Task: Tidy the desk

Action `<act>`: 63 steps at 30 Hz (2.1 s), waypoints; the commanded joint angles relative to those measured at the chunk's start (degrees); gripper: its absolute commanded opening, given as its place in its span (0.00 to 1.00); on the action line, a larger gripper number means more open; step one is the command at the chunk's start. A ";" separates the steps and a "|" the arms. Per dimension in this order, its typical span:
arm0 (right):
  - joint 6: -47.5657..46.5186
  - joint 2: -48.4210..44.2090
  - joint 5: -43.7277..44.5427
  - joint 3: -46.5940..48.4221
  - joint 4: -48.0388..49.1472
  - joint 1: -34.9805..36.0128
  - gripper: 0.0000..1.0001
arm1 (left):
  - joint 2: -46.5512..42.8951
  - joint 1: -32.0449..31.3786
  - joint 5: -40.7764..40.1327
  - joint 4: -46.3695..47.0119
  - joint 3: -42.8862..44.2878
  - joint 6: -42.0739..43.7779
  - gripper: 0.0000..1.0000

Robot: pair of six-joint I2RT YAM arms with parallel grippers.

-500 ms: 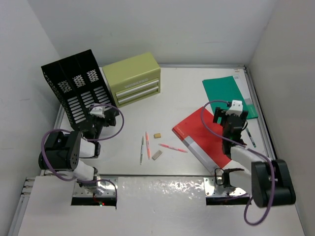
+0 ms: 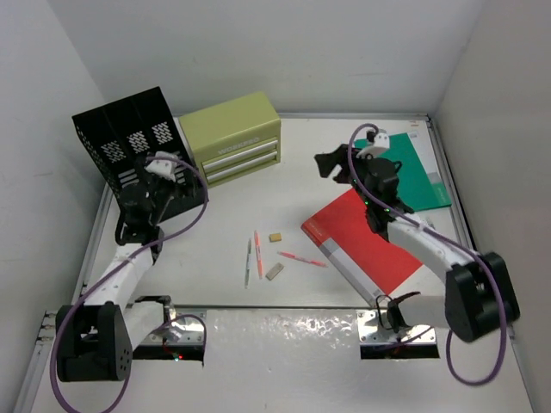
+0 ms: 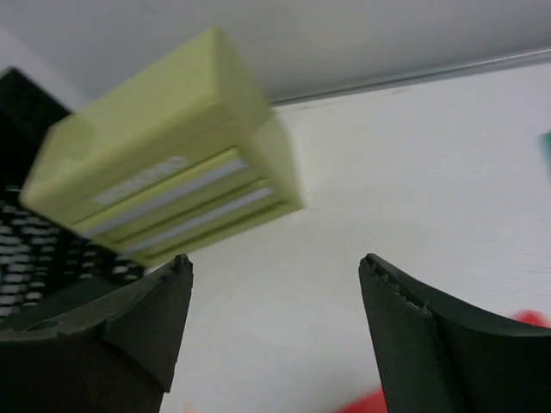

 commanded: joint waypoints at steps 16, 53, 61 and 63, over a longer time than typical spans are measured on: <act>43.59 49.00 -4.82 33.16 20.91 8.45 0.61 | 3.44 -0.59 -9.44 -26.22 17.78 1.41 0.86; 51.86 59.82 -5.25 38.62 28.20 8.98 0.49 | 3.53 -0.59 -5.13 -23.15 14.62 2.73 0.86; 51.33 60.34 -4.64 40.28 28.11 8.98 0.48 | 3.79 -0.51 -4.96 -22.62 13.92 3.08 0.86; 51.86 60.69 -4.11 40.28 28.02 8.98 0.47 | 3.88 -0.59 -5.05 -22.62 13.83 3.17 0.86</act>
